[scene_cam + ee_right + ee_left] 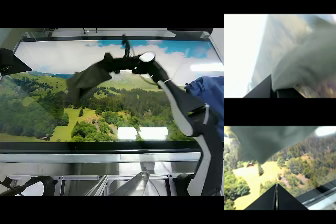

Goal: Fold the shirts.

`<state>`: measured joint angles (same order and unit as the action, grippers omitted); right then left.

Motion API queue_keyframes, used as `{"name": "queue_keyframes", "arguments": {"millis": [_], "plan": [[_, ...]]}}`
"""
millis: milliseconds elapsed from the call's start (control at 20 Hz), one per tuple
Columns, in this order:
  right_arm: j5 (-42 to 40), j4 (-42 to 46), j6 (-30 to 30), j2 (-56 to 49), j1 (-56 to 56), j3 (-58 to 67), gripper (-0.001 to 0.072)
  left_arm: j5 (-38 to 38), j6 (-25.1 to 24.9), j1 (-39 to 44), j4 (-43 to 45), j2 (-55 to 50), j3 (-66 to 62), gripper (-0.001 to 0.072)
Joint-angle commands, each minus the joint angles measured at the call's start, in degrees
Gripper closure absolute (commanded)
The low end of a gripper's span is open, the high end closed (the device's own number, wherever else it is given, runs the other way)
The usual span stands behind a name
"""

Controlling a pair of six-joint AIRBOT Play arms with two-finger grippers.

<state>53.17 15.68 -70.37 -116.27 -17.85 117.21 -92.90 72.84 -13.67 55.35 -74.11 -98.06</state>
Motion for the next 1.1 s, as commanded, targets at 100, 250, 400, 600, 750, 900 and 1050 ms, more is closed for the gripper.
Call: {"name": "queue_keyframes", "arguments": {"millis": [100,250,400,600,750,900,1050], "plan": [[2.21,29.05,-15.30,20.96,11.61,0.52,0.0703,0.07,2.08,-0.02,-0.04,0.00,-0.04,0.0691],[13.92,47.36,-26.58,28.06,21.77,0.52,0.0703,-0.63,5.14,-0.02,-0.17,0.02,0.63,0.0691],[21.46,49.03,-27.82,29.94,33.59,0.52,0.0702,-3.23,6.27,-0.04,-7.41,0.00,5.62,0.0691],[18.73,46.84,-23.93,26.99,44.11,0.24,0.0702,-1.27,4.74,-0.04,-17.29,0.00,13.46,0.0692],[8.46,36.79,-11.91,21.90,46.47,0.26,0.0702,6.78,3.45,-0.04,-17.51,-0.07,15.08,0.0692],[-3.21,19.28,-0.48,18.62,47.78,0.28,0.0701,12.11,2.64,-0.04,-17.57,-0.35,15.06,0.0692],[-3.85,11.65,12.02,19.34,49.64,0.76,0.0701,13.73,1.49,-0.04,-17.55,-0.35,15.06,0.0692]]}}
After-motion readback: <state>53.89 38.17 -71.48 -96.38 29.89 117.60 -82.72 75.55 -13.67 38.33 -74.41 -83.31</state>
